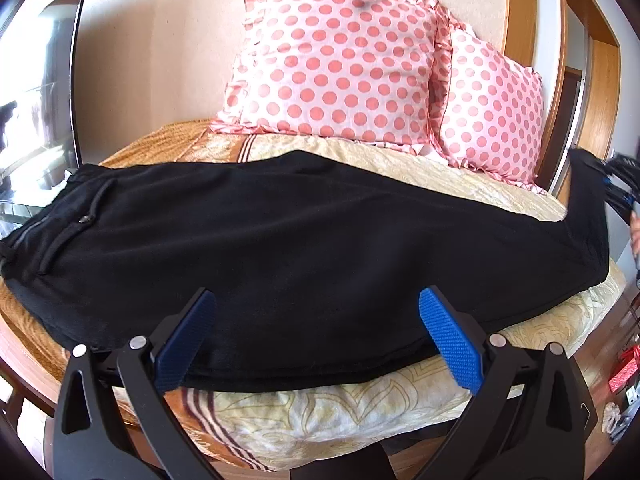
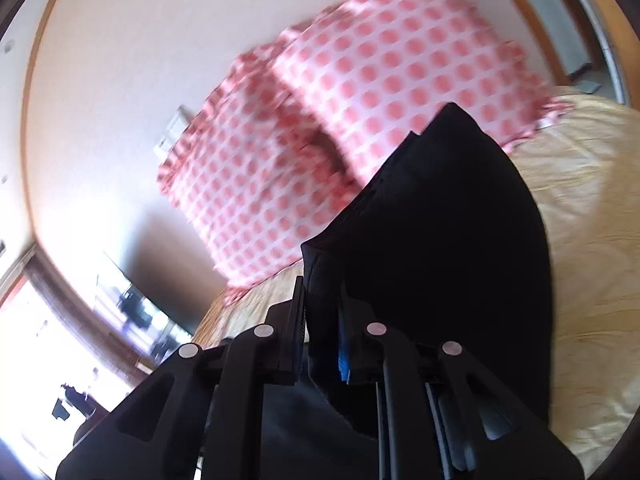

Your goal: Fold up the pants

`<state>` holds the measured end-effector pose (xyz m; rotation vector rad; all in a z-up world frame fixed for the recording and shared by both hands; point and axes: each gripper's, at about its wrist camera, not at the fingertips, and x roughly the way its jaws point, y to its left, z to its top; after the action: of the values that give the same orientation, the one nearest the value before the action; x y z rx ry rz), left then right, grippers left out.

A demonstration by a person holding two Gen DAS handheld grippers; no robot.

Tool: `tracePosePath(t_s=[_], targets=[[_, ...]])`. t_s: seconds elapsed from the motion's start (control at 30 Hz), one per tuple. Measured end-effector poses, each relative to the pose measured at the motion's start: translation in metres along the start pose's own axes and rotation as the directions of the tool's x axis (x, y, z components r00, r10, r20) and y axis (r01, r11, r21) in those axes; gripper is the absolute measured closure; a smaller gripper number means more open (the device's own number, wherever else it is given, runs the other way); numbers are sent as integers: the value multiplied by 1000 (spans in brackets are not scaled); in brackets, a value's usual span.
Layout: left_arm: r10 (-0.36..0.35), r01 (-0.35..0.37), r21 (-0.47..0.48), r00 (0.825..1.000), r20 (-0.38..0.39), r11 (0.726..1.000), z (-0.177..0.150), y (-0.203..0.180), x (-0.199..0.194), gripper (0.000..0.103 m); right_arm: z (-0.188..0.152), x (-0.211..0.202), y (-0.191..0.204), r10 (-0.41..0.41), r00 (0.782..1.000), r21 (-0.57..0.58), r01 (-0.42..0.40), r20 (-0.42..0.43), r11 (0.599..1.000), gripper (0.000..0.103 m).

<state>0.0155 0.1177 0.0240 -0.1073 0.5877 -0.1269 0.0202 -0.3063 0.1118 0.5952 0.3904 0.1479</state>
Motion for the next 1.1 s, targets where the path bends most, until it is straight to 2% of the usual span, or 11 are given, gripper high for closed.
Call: tracePosePath(t_s=[0.07, 0.13, 0.3, 0.4, 0.57, 0.7, 0.83, 0.93, 1.03, 1.07, 1.1], targets=[[8, -8, -5, 1000, 13, 1000, 0, 1, -6, 2, -17, 42, 29, 85, 992, -26, -87, -92, 996, 90], [18, -18, -19, 1000, 22, 1000, -1, 5, -12, 2, -41, 84, 54, 144, 970, -37, -154, -197, 987, 90], [32, -30, -62, 999, 21, 998, -5, 18, -18, 2, -103, 145, 73, 157, 904, -8, -174, -398, 985, 90], [38, -37, -77, 999, 18, 996, -7, 25, -18, 2, -114, 154, 68, 137, 898, 6, -149, -419, 989, 90], [45, -42, -82, 998, 35, 996, -5, 27, -20, 2, -108, 150, 86, 147, 911, -43, -177, -385, 983, 90], [40, -35, -105, 998, 50, 994, -4, 28, -23, 2, -130, 154, 115, 180, 884, -118, -253, -432, 960, 90], [55, -50, -107, 997, 45, 993, -5, 29, -25, 2, -158, 162, 129, 95, 881, -246, -231, -464, 941, 90], [72, -67, -114, 996, 44, 991, -7, 32, -28, 2, -176, 160, 133, 74, 862, -290, -247, -501, 925, 89], [83, -76, -136, 995, 45, 988, -7, 39, -31, 2, -191, 154, 136, 21, 851, -380, -256, -525, 889, 82], [88, -80, -142, 995, 46, 987, -7, 40, -31, 2, -193, 151, 136, 30, 848, -389, -274, -530, 880, 69], [93, -85, -147, 995, 47, 985, -7, 42, -32, 2, -193, 147, 137, 48, 843, -383, -293, -536, 876, 51]])
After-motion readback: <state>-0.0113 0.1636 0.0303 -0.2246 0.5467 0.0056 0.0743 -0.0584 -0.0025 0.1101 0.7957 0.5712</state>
